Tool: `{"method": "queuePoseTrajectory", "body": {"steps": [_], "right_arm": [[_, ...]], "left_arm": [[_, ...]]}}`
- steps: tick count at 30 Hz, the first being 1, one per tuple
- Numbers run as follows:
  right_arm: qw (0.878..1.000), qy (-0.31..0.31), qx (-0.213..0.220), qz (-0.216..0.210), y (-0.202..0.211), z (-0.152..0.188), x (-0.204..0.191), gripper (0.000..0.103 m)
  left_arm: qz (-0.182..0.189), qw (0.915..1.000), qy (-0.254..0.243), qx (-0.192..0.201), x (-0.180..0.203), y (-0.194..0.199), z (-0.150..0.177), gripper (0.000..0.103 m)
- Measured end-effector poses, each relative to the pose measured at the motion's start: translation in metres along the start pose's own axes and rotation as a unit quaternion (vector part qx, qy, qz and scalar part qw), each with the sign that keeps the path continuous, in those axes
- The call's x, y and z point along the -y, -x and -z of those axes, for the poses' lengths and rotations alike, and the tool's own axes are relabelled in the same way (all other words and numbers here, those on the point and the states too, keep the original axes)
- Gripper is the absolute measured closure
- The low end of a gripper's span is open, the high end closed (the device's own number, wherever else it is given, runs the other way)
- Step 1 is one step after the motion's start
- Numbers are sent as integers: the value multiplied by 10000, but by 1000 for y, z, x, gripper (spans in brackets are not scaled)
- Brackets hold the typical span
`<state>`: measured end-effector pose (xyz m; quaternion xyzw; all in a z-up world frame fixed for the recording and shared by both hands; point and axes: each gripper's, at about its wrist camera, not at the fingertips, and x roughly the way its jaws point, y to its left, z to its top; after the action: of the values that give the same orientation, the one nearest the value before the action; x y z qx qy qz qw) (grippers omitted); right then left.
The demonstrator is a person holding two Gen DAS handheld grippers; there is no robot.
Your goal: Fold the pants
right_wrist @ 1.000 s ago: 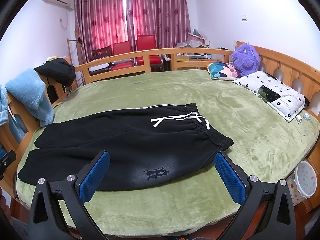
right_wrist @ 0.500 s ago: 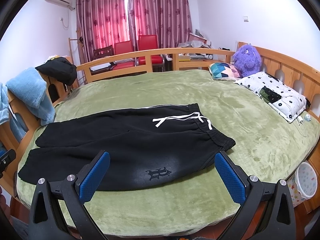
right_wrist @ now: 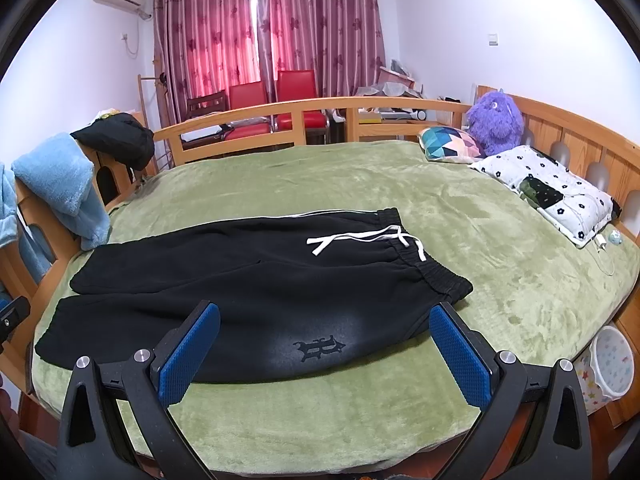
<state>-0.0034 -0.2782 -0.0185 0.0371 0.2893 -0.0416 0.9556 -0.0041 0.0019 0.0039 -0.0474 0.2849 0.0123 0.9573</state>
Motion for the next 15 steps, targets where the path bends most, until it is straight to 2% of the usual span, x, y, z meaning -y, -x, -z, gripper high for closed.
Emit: {"method": "queuePoseTrajectory", "body": {"steps": [6, 10, 15], "right_arm": [[10000, 53, 6, 12, -4, 1, -3, 0], [9999, 136, -13, -15, -14, 6, -6, 0], [9994, 336, -73, -88, -43, 18, -15, 0]], "left_arm": [[233, 9996, 119, -125, -5, -7, -3, 0], [208, 9997, 80, -95, -6, -11, -4, 0], [273, 9995, 24, -125, -13, -29, 3, 0]]}}
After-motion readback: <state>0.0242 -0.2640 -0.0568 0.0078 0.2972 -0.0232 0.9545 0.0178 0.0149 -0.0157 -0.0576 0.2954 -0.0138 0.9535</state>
